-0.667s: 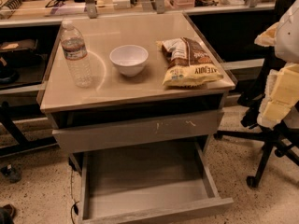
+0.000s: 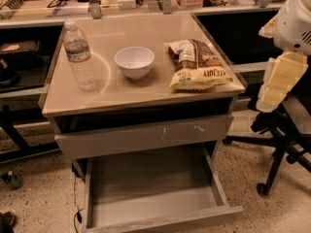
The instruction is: Place brown chip bag into middle drawer
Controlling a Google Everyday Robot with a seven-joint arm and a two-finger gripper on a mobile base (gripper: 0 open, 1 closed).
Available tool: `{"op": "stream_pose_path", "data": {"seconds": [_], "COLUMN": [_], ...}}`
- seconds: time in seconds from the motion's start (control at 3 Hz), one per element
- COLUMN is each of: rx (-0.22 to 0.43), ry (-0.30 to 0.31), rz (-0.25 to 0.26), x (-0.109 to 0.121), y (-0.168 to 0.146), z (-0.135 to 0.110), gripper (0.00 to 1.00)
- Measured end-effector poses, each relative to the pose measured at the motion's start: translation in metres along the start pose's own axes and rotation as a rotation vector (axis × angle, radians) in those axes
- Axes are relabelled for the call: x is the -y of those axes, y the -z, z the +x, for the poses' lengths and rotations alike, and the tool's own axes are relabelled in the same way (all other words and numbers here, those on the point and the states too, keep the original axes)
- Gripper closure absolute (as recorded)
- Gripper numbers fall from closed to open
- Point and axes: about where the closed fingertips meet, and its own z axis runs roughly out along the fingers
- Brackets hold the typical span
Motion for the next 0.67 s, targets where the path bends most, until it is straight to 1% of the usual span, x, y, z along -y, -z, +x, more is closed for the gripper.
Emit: {"op": "stream_pose_path", "data": {"seconds": [0.67], "rx": [-0.035], "ry": [0.015], "rz": [-0.012], "x": [0.064], "y": [-0.032], "z": [-0.003], "gripper": [0.0]}}
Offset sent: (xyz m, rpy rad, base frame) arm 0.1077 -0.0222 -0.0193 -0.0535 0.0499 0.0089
